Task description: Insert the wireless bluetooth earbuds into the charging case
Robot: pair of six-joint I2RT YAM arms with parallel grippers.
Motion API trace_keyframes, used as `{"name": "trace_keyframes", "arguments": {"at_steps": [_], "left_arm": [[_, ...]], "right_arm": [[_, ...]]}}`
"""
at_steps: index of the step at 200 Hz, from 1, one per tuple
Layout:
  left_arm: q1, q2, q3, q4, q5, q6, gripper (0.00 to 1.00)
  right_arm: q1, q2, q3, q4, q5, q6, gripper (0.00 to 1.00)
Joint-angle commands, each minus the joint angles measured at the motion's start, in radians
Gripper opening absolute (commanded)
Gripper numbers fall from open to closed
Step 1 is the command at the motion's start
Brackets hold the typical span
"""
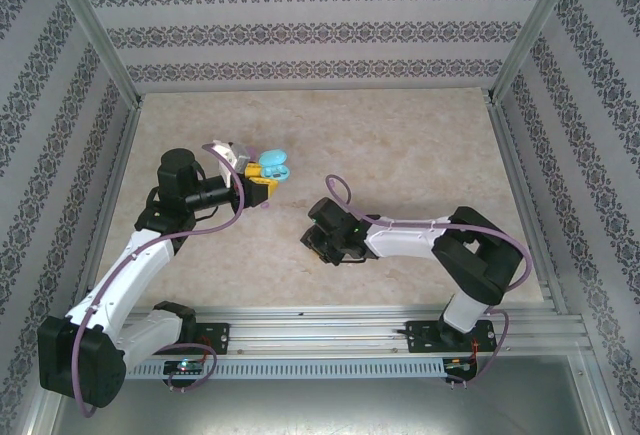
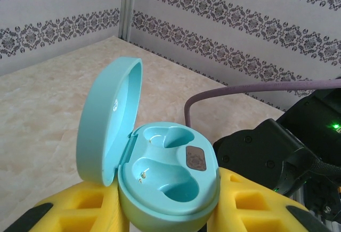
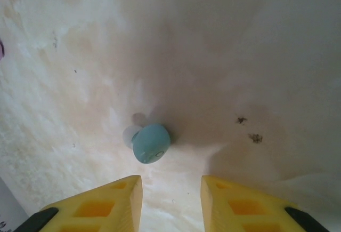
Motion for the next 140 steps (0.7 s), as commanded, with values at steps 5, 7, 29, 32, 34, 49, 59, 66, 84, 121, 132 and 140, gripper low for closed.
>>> {"name": "trace_keyframes", "arguments": {"at_steps": [5, 7, 29, 32, 34, 49, 59, 66, 84, 121, 132, 140], "left_arm": [[0.011, -0.019, -0.003, -0.011, 0.024, 0.028, 0.20], [0.010, -0.018, -0.004, -0.010, 0.026, 0.028, 0.20], [0.011, -0.019, -0.007, -0.011, 0.029, 0.029, 0.20], [0.011, -0.020, -0.009, -0.011, 0.029, 0.028, 0.20], [0.010, -0.021, -0.009, -0.011, 0.028, 0.028, 0.20], [0.011, -0.023, -0.012, -0.011, 0.030, 0.028, 0.20], [0.011, -0.028, -0.015, -0.012, 0.031, 0.028, 0.20], [0.011, -0.030, -0.016, -0.014, 0.032, 0.030, 0.20], [0.012, -0.036, -0.017, -0.023, 0.033, 0.034, 0.20], [0.016, -0.043, -0.017, -0.042, 0.035, 0.050, 0.20], [0.017, -0.043, -0.015, -0.046, 0.036, 0.054, 0.20], [0.019, -0.042, -0.015, -0.048, 0.037, 0.056, 0.20]], "right_arm": [[0.004, 0.017, 0.033, -0.003, 0.021, -0.002, 0.33], [0.003, 0.018, 0.034, -0.003, 0.021, -0.005, 0.32], [-0.002, 0.026, 0.047, -0.007, 0.022, -0.015, 0.31], [-0.003, 0.026, 0.049, -0.007, 0.022, -0.017, 0.31], [-0.004, 0.027, 0.050, -0.007, 0.022, -0.019, 0.31], [-0.007, 0.034, 0.063, -0.019, 0.021, -0.030, 0.30], [-0.010, 0.040, 0.074, -0.027, 0.020, -0.038, 0.30], [-0.013, 0.046, 0.079, -0.032, 0.018, -0.041, 0.30], [-0.018, 0.059, 0.086, -0.036, 0.013, -0.044, 0.30], [-0.029, 0.078, 0.107, -0.055, 0.002, -0.062, 0.29], [-0.032, 0.077, 0.110, -0.064, 0.007, -0.067, 0.29], [-0.034, 0.079, 0.110, -0.069, 0.009, -0.071, 0.29]]}}
